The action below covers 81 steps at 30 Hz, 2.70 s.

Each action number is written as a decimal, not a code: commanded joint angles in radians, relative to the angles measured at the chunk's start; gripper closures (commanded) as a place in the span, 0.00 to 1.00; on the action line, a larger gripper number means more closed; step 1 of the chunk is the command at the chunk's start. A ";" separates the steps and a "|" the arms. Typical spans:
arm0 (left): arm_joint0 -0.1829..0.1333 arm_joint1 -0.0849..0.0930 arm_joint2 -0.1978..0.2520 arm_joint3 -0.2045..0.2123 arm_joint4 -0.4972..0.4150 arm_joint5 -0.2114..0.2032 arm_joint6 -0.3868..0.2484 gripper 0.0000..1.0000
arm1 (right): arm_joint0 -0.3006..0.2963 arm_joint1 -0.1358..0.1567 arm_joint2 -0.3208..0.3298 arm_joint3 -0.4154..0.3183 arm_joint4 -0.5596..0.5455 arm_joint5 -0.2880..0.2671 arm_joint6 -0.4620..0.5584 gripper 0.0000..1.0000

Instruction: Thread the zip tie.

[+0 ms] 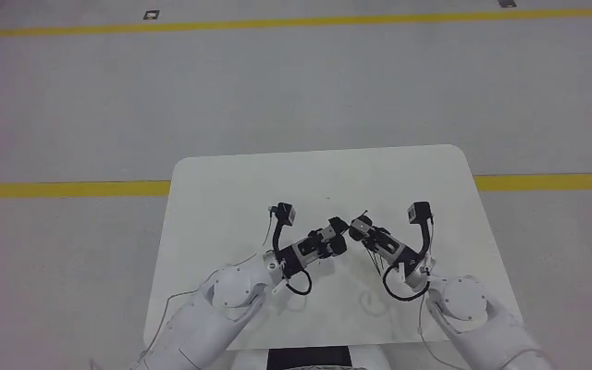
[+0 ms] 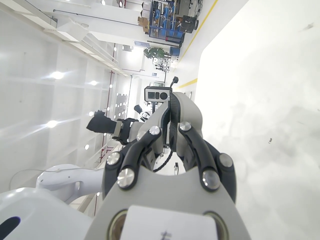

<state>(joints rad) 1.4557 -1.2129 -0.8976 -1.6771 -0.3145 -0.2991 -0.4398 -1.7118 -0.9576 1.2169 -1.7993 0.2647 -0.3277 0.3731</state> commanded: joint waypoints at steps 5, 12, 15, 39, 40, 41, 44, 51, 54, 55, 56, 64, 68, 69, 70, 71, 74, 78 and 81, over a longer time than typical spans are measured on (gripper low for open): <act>0.000 0.002 -0.001 0.005 -0.005 0.004 -0.002 0.54 | 0.008 -0.008 -0.008 0.019 -0.014 -0.008 -0.008 1.00; -0.001 0.003 0.002 0.007 -0.008 0.005 0.005 0.58 | 0.011 -0.015 -0.010 0.022 -0.013 -0.012 -0.002 1.00; -0.002 0.004 0.004 0.009 -0.010 0.007 0.006 0.59 | 0.012 -0.017 -0.007 0.021 -0.009 -0.012 0.003 1.00; -0.016 0.004 0.025 0.019 -0.014 0.034 0.020 0.79 | -0.016 -0.037 0.033 -0.002 -0.045 -0.012 0.024 1.00; -0.017 0.004 0.026 0.021 -0.014 0.035 0.020 0.79 | -0.018 -0.038 0.035 -0.004 -0.047 -0.012 0.026 1.00; -0.018 0.004 0.027 0.022 -0.014 0.036 0.021 0.79 | -0.020 -0.039 0.037 -0.005 -0.049 -0.012 0.027 1.00; -0.017 0.004 0.030 0.026 -0.013 0.041 0.025 0.78 | -0.026 -0.041 0.044 -0.009 -0.059 -0.012 0.027 1.00; -0.016 0.006 0.029 0.026 -0.010 0.054 0.032 0.81 | -0.035 -0.047 0.054 -0.018 -0.083 -0.012 0.026 1.00; -0.014 0.007 0.028 0.024 -0.010 0.059 0.034 0.83 | -0.039 -0.050 0.055 -0.022 -0.092 -0.012 0.023 1.00; -0.013 0.008 0.028 0.023 -0.010 0.061 0.034 0.84 | -0.040 -0.050 0.056 -0.022 -0.094 -0.012 0.023 1.00; -0.013 0.008 0.028 0.023 -0.010 0.062 0.034 0.84 | -0.041 -0.051 0.056 -0.023 -0.096 -0.012 0.022 1.00; -0.015 0.009 0.031 0.027 -0.014 0.071 0.037 0.84 | -0.047 -0.058 0.064 -0.030 -0.105 -0.012 0.024 1.00; -0.017 0.009 0.033 0.028 -0.016 0.073 0.040 0.88 | -0.049 -0.061 0.068 -0.031 -0.106 -0.012 0.027 1.00; -0.018 0.009 0.032 0.028 -0.016 0.074 0.041 0.93 | -0.050 -0.062 0.069 -0.031 -0.106 -0.012 0.028 1.00; -0.018 0.009 0.033 0.029 -0.016 0.074 0.042 1.00 | -0.050 -0.063 0.069 -0.031 -0.107 -0.012 0.028 1.00; -0.019 0.009 0.033 0.029 -0.016 0.075 0.043 1.00 | -0.050 -0.064 0.070 -0.030 -0.108 -0.012 0.029 1.00; -0.019 0.009 0.034 0.029 -0.017 0.077 0.045 1.00 | -0.051 -0.067 0.071 -0.029 -0.111 -0.012 0.032 1.00; -0.021 0.009 0.035 0.031 -0.020 0.078 0.044 1.00 | -0.050 -0.070 0.072 -0.027 -0.114 -0.012 0.036 1.00; -0.023 0.009 0.035 0.033 -0.019 0.078 0.044 1.00 | -0.049 -0.072 0.074 -0.023 -0.114 -0.012 0.038 0.58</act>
<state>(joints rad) 1.4334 -1.2036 -0.8626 -1.6449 -0.3345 -0.2206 -0.3955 -1.7607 -1.0291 1.2899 -1.8242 0.1493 -0.3400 0.4121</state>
